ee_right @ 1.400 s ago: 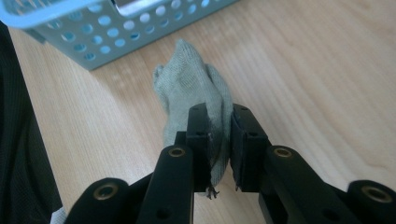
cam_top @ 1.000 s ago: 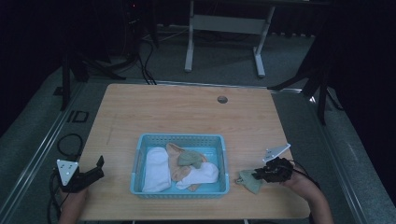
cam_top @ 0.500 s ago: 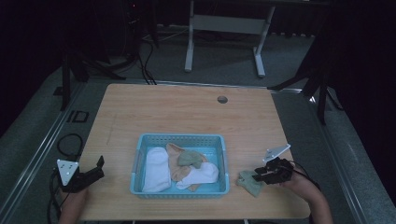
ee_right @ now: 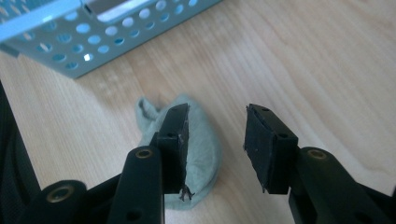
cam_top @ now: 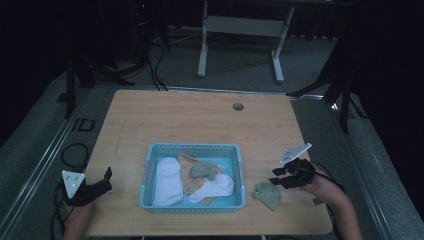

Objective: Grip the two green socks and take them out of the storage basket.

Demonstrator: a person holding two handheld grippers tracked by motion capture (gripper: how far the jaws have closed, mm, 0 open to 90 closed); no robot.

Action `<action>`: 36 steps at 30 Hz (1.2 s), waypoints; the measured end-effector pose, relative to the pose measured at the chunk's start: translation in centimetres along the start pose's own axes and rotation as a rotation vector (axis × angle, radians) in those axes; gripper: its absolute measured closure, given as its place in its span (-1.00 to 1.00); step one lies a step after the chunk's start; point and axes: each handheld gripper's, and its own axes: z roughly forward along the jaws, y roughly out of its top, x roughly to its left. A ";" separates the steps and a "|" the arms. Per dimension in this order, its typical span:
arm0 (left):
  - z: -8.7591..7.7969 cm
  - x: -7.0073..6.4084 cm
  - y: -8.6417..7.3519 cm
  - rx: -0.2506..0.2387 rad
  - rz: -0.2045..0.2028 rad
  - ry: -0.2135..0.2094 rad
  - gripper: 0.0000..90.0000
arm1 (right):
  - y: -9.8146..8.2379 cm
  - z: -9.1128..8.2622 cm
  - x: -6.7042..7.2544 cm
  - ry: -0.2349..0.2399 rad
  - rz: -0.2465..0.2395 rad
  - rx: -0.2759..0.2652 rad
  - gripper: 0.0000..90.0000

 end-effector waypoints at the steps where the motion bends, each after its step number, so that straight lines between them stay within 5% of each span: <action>1: 0.0 0.0 0.0 0.000 0.000 -0.001 -0.98 | 0.2 -0.1 0.0 -0.002 -0.004 0.000 0.32; 20: 0.0 0.1 0.0 0.000 -0.007 -0.003 -0.98 | 5.5 -0.2 1.0 0.013 -0.115 -0.018 0.33; 36: 0.0 0.2 0.0 -0.007 -0.012 -0.010 -0.98 | 10.5 2.6 3.2 0.089 -0.222 -0.014 0.36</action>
